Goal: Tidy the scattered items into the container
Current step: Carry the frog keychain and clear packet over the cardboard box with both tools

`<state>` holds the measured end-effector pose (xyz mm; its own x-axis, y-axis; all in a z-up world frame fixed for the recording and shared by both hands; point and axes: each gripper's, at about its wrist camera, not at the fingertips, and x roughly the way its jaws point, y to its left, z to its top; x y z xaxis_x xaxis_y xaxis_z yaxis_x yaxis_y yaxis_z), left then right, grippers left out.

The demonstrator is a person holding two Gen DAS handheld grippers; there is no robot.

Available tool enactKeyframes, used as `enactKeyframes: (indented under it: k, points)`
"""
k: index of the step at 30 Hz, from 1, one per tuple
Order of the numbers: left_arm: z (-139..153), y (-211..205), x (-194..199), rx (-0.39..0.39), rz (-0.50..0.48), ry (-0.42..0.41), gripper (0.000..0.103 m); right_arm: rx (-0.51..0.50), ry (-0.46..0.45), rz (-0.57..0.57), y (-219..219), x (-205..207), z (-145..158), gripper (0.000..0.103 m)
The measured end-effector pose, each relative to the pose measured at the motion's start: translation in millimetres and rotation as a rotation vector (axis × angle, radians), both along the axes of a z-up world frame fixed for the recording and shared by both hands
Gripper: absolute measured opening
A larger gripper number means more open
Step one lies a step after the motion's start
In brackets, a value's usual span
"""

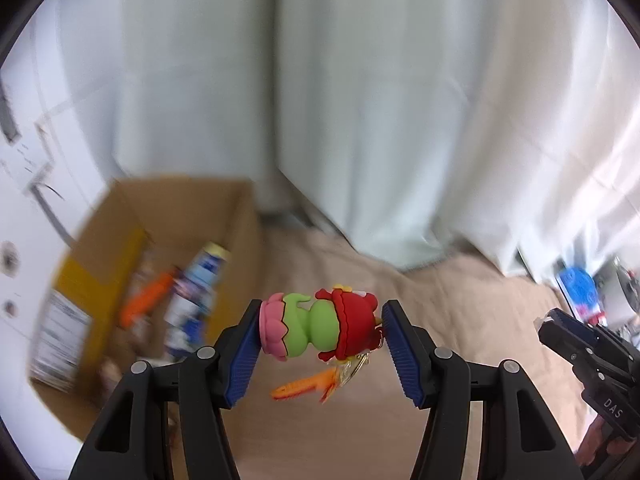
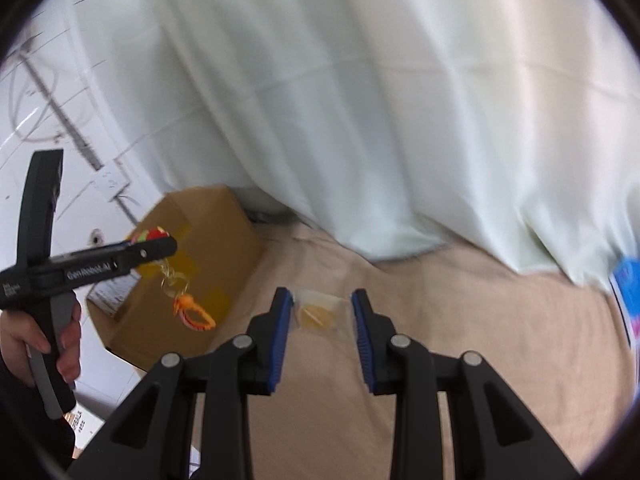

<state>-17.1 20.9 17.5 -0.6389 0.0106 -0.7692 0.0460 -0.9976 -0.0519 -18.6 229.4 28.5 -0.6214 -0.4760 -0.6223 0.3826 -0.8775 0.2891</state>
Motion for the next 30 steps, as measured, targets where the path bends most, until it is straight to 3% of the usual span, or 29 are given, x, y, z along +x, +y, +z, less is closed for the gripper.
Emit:
enactKeyframes:
  k: [10,15,22,30]
  points:
    - [72,-95,4,-0.105,0.129,0.139,0.060,-0.026,0.138,0.259,-121,-36,60,0.035]
    - [83,-142,9,-0.133,0.187,0.153,0.060,-0.035,0.182,0.375,-190,-46,80,0.035]
    - [51,-204,21,-0.116,0.269,0.092,0.060,0.031,0.128,0.482,-278,-66,55,0.035]
    - [-16,-221,23,-0.051,0.293,-0.003,0.060,0.124,0.003,0.533,-319,-73,-4,0.035]
